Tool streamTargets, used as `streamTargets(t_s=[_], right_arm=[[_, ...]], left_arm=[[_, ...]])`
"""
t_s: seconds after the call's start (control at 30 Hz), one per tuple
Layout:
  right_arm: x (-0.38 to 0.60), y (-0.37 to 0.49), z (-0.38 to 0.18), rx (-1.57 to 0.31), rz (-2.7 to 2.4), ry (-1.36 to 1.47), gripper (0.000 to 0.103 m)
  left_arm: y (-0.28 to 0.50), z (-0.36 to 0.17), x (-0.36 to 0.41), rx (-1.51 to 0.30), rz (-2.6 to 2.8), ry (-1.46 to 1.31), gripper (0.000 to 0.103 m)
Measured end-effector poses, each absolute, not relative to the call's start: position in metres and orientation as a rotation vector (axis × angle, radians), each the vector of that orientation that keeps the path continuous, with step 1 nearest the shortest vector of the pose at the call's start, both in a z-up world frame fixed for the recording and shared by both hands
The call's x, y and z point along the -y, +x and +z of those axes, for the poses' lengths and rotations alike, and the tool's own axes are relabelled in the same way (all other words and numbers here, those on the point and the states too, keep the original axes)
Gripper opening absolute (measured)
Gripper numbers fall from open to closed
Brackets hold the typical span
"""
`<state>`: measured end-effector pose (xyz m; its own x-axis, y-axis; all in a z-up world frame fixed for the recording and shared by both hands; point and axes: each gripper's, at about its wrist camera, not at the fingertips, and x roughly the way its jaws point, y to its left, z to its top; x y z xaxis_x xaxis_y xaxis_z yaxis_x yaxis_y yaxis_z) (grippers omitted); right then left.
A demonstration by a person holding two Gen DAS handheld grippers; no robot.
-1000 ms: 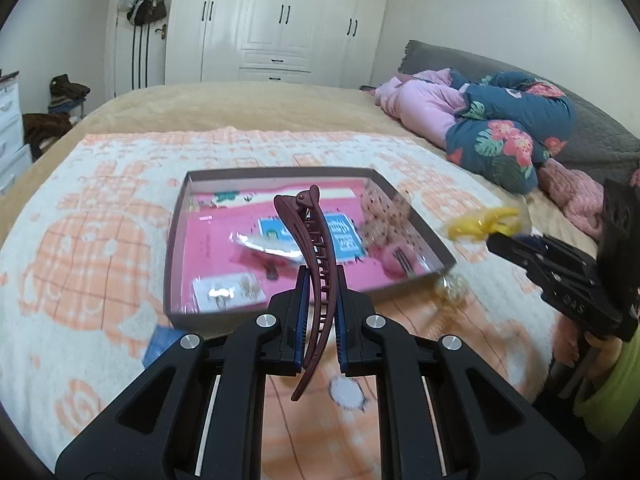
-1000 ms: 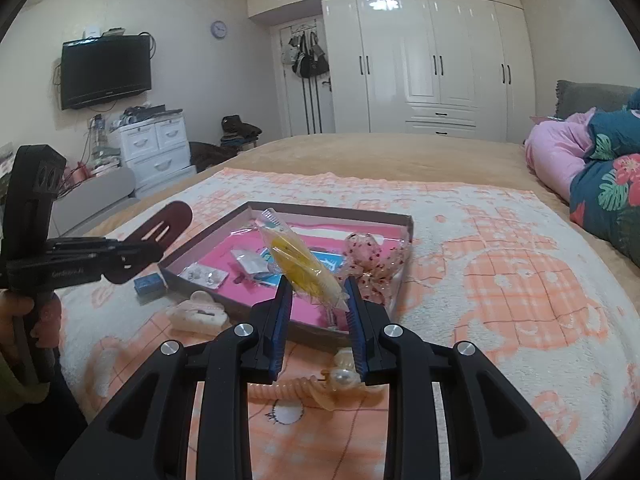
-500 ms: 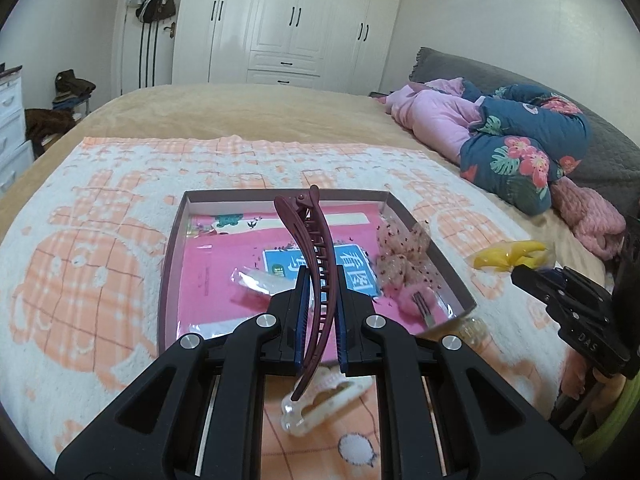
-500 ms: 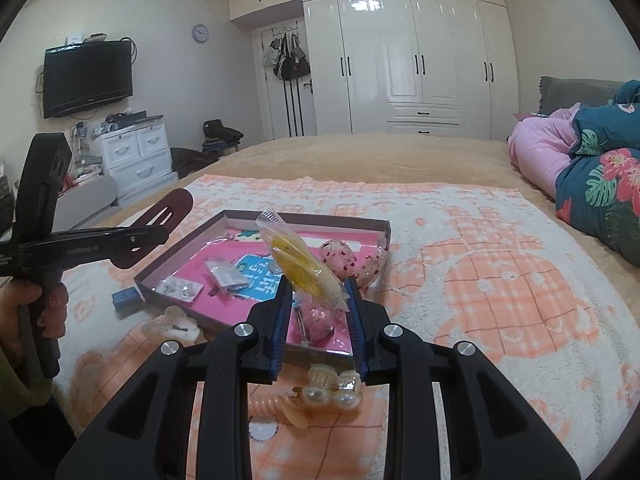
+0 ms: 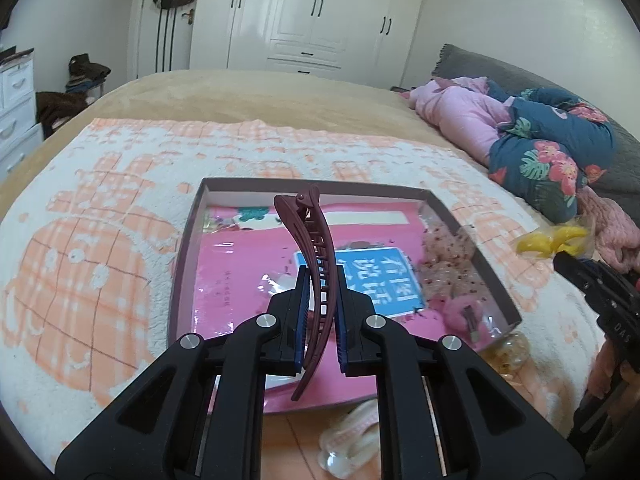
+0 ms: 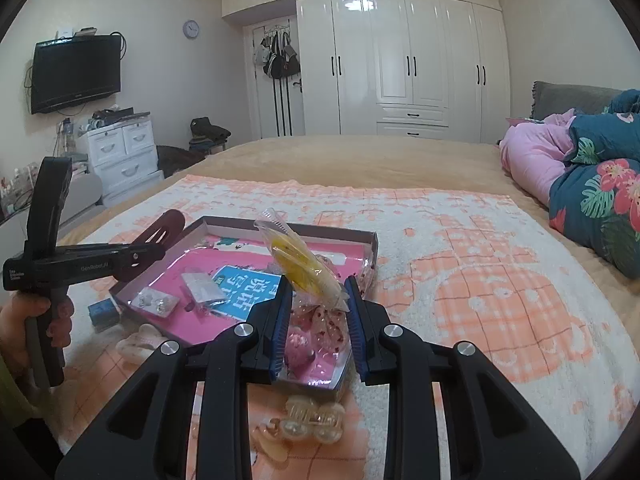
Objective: Organize jewelry
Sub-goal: 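Lower the maroon clip into the box with the left tool while the right tool lowers the yellow bag, then open both tools to release the clip and bag, then lift away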
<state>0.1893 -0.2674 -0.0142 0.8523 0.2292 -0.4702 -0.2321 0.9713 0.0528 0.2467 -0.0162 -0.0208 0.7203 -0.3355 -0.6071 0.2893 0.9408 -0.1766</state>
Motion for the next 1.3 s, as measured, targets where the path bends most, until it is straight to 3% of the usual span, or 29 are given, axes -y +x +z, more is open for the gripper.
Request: streamTargets(t_s=[1.03, 1.3], right_arm=[[0.226, 0.263, -0.06, -0.659, 0.165, -0.217, 0.028], [0.229, 0.25, -0.059, -0.677, 0.208, -0.135, 0.049]], left_arm=[[0.266, -0.043, -0.005, -0.742, -0.279, -0.097, 0.006], [0.262, -0.041, -0.008, -0.731, -0.281, -0.104, 0.006]])
